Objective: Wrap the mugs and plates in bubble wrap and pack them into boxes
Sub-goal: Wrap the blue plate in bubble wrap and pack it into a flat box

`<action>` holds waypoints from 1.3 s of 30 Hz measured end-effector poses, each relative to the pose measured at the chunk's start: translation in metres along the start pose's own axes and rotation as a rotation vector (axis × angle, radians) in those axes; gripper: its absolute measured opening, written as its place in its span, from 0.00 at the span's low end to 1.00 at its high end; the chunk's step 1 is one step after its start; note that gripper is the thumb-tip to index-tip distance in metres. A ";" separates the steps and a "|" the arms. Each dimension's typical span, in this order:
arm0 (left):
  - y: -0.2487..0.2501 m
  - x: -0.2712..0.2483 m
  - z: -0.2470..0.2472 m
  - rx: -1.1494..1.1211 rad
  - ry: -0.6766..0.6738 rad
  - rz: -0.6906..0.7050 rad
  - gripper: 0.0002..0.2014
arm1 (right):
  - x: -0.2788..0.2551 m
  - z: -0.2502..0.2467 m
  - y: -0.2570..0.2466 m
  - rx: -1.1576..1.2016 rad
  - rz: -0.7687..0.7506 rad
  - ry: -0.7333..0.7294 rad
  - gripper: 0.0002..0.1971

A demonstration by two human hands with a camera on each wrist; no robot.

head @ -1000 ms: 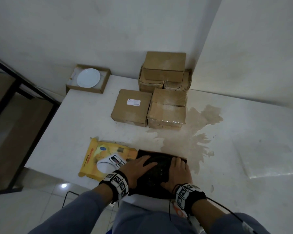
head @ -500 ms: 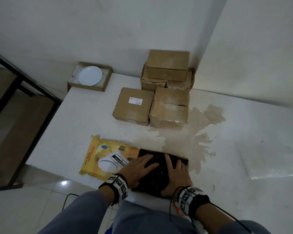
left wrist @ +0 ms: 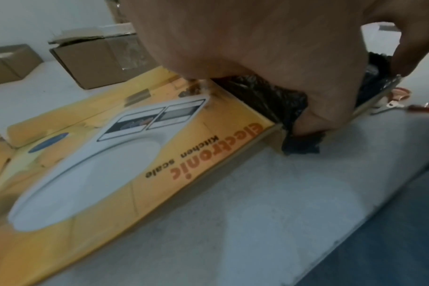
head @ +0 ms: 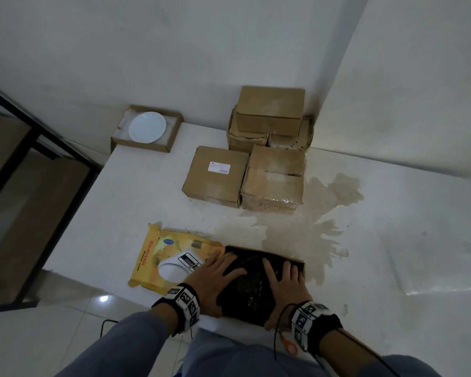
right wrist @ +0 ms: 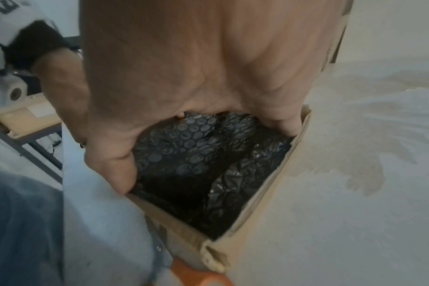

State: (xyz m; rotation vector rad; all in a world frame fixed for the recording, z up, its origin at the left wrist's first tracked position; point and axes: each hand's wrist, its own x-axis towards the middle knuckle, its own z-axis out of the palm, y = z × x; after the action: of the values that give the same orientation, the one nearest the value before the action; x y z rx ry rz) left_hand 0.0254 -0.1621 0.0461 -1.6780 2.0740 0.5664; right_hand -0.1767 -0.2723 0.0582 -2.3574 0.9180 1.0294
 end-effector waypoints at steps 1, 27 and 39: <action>0.001 0.001 0.002 0.000 -0.004 -0.009 0.57 | 0.000 0.000 0.000 -0.008 -0.005 -0.008 0.78; -0.079 -0.053 0.029 -0.401 0.594 -0.689 0.26 | 0.052 -0.039 -0.099 -0.046 -0.006 0.178 0.68; -0.124 -0.091 0.078 -1.534 0.878 -1.505 0.38 | 0.109 -0.091 -0.201 -0.249 -0.070 0.096 0.73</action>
State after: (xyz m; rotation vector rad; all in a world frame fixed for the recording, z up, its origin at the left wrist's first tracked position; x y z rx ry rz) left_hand 0.1687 -0.0696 0.0246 -3.8774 -0.4994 0.8881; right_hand 0.0655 -0.2291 0.0546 -2.6440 0.7729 1.0647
